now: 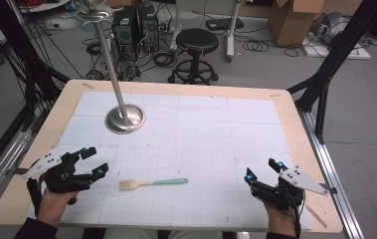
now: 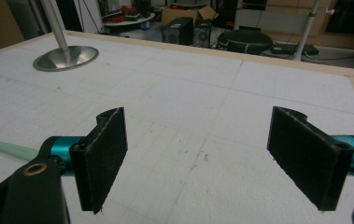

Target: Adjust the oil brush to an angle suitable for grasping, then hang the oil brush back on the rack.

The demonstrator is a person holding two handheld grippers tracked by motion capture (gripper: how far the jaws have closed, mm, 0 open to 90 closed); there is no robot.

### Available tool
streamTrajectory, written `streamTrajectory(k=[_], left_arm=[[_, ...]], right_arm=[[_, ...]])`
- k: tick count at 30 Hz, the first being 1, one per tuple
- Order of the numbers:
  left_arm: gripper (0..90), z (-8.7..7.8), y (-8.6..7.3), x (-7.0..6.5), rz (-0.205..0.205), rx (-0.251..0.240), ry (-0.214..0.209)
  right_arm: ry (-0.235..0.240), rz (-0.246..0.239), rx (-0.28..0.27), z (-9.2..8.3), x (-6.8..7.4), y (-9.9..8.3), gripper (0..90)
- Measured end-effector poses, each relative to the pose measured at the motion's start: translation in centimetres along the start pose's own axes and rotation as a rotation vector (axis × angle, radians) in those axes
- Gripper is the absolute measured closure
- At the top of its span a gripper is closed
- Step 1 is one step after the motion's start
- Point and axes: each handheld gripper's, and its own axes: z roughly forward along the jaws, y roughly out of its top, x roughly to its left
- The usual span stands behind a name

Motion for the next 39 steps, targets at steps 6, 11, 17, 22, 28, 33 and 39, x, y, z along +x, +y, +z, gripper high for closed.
streamTrajectory(k=[6,11,17,22,28,33,39], left_arm=[[16.6,-0.1,0.1,0.0,-0.004,-0.008,0.013],[18.3,0.1,0.0,-0.1,-0.002,-0.003,-0.005],[18.9,0.7,0.0,-0.6,0.023,0.034,-0.034],[20.4,1.8,-0.1,-1.6,0.052,0.083,-0.078],[24.1,3.6,-0.2,-2.5,0.068,0.124,-0.141],[25.2,5.0,-0.4,-3.2,0.100,0.187,-0.186],[35.5,7.3,-0.8,-4.1,0.158,0.294,-0.227]], right_arm=[[0.007,-0.016,0.007,0.2,0.2,0.0,19.0],[0.010,-0.021,0.012,0.3,0.3,0.0,18.9],[0.035,-0.039,0.027,0.7,0.4,-0.1,18.8],[0.060,-0.052,0.044,0.7,0.7,-0.2,18.7],[0.083,-0.037,0.034,1.2,0.9,0.0,18.6],[0.102,-0.043,0.049,1.5,1.0,-0.1,18.7],[0.112,-0.045,0.051,1.7,1.2,-0.1,18.6]])
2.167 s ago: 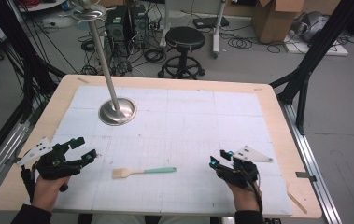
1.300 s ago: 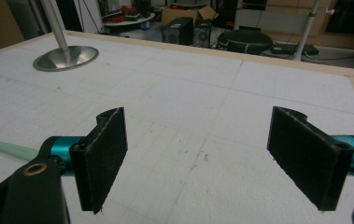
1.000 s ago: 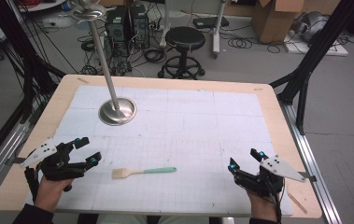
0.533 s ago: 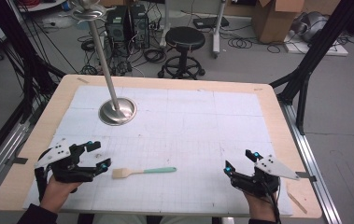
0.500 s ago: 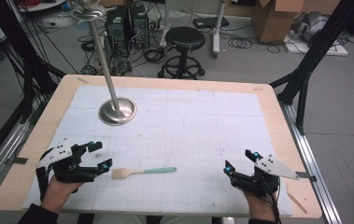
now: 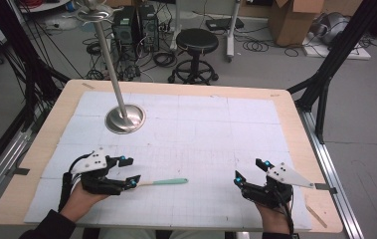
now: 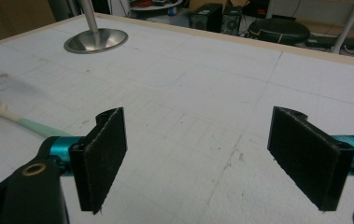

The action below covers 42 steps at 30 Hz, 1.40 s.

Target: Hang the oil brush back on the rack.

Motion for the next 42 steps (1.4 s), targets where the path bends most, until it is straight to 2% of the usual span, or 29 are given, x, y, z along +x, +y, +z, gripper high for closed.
streamTrajectory(k=[3,4,7,8,9,10,12,14,21,25,29,32,38,42], left_arm=[[39.8,1.8,0.0,-0.3,0.038,0.076,-0.027],[44.0,2.5,-0.1,-0.4,0.044,0.099,-0.036],[48.1,3.6,-0.4,-0.3,0.054,0.153,-0.051],[49.3,4.1,-0.7,-0.2,0.060,0.185,-0.056],[50.4,4.1,-0.7,-0.2,0.060,0.185,-0.056],[51.4,4.4,-0.9,-0.2,0.065,0.211,-0.058],[52.9,4.5,-1.0,-0.1,0.070,0.230,-0.052],[54.0,4.6,-1.0,-0.1,0.071,0.238,-0.051],[62.0,5.0,-1.4,-0.2,0.125,0.305,-0.042],[65.4,5.1,-1.3,-0.1,0.132,0.306,-0.048],[74.8,5.3,-1.2,-0.2,0.142,0.313,-0.063],[78.6,5.5,-1.0,-0.5,0.160,0.323,-0.067],[79.4,5.5,-1.0,-0.5,0.141,0.322,-0.066],[80.1,5.5,-1.0,-0.5,0.152,0.330,-0.060]], right_arm=[[0.003,-0.004,0.003,0.2,0.1,0.0,18.7],[0.007,-0.009,0.010,0.3,0.1,0.0,18.7],[0.009,-0.014,0.012,0.3,0.1,0.0,18.7],[0.009,-0.011,0.012,0.3,0.1,0.0,18.7],[0.010,-0.010,0.013,0.2,0.1,0.0,18.7],[0.010,-0.007,0.014,0.2,0.1,0.0,18.7],[0.010,-0.007,0.014,0.2,0.0,0.0,18.7],[0.011,-0.007,0.014,0.2,0.1,0.0,18.7],[0.012,-0.012,0.021,0.4,0.2,0.0,18.8],[0.007,-0.008,0.025,0.4,0.1,0.0,18.8],[0.006,-0.011,0.025,0.4,0.1,0.0,18.8],[0.006,-0.008,0.026,0.4,0.1,0.0,18.9],[-0.004,-0.009,0.010,0.2,0.1,0.1,20.3],[-0.009,-0.005,0.014,0.2,0.0,0.0,20.3]])
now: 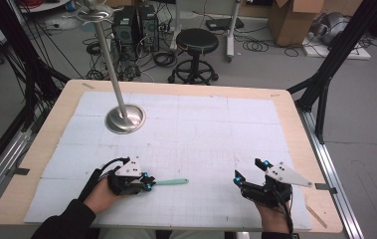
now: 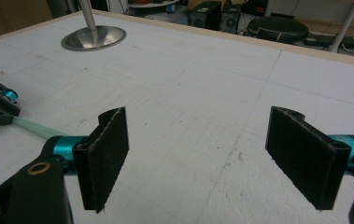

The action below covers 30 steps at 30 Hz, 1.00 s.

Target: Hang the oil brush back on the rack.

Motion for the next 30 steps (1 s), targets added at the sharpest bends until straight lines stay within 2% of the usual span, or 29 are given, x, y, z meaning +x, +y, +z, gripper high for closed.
streamTrajectory(k=[9,12,19,25,26,27,28,30], left_arm=[[81.7,0.0,-0.2,0.1,-0.038,-0.018,-0.005],[81.9,-0.1,-0.3,0.2,-0.075,-0.028,-0.017],[81.9,-0.3,-0.5,0.3,-0.090,-0.039,-0.016],[81.8,-1.0,-0.7,0.5,-0.134,-0.096,-0.008],[81.8,-1.4,-0.6,0.6,-0.142,-0.123,-0.012],[81.8,-1.4,-0.6,0.6,-0.142,-0.123,-0.012],[81.8,-1.8,-0.6,0.6,-0.151,-0.159,-0.011],[81.8,-2.1,-0.6,0.5,-0.155,-0.177,-0.010]], right_arm=[[-0.002,0.003,0.007,0.0,-0.1,-0.1,20.3],[-0.003,0.003,0.008,0.0,-0.1,-0.1,20.2],[-0.003,0.005,0.008,0.0,-0.1,-0.2,20.2],[0.000,0.007,0.010,0.0,-0.1,-0.2,20.3],[0.001,0.007,0.013,0.1,-0.1,-0.2,20.3],[0.001,0.007,0.013,0.1,-0.1,-0.2,20.3],[0.004,0.005,0.012,0.1,-0.1,-0.3,20.3],[0.008,0.005,0.011,0.2,0.0,-0.3,20.2]])
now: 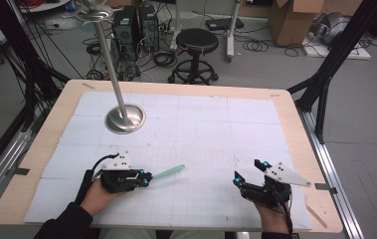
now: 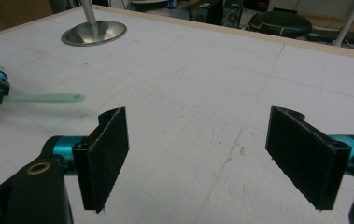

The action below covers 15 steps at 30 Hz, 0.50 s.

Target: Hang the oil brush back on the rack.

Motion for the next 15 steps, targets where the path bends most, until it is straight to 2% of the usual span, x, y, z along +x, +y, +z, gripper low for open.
streamTrajectory(k=[2,3,5,6,7,8,9,11,12,13,14,15], left_arm=[[81.8,-0.7,0.2,-0.2,-0.005,-0.052,-0.001],[81.8,-0.7,0.2,-0.2,-0.005,-0.052,-0.001],[81.8,-1.3,0.4,-0.2,-0.007,-0.081,-0.004],[81.8,-1.5,0.5,-0.2,-0.010,-0.099,-0.008],[81.8,-1.7,0.6,-0.3,-0.012,-0.116,-0.014],[81.8,-1.9,0.7,-0.3,-0.013,-0.130,-0.021],[81.8,-2.1,0.7,-0.3,-0.011,-0.140,-0.024],[81.8,-2.4,0.8,-0.3,-0.011,-0.164,-0.037],[81.8,-2.5,0.9,-0.4,-0.013,-0.179,-0.043],[81.7,-2.8,1.0,-0.4,-0.021,-0.214,-0.059],[81.8,-2.8,1.0,-0.4,-0.021,-0.214,-0.059],[81.7,-3.0,1.1,-0.6,-0.029,-0.255,-0.074]], right_arm=[[0.019,-0.012,-0.004,0.1,0.1,0.1,20.2],[0.019,-0.012,-0.004,0.1,0.1,0.1,20.2],[0.037,-0.014,-0.010,0.1,0.3,0.1,20.2],[0.071,-0.019,-0.012,0.3,0.4,0.2,20.2],[0.071,-0.019,-0.012,0.3,0.4,0.2,20.2],[0.113,-0.028,-0.008,0.6,0.6,0.3,20.3],[0.113,-0.028,-0.008,0.6,0.6,0.3,20.3],[0.155,-0.035,-0.002,1.0,0.9,0.4,20.3],[0.200,-0.042,-0.005,1.3,1.4,0.7,20.3],[0.221,-0.046,-0.007,1.5,1.6,0.9,20.3],[0.239,-0.053,-0.014,1.6,1.9,1.1,20.3],[0.259,-0.058,-0.016,1.8,2.1,1.3,20.3]])
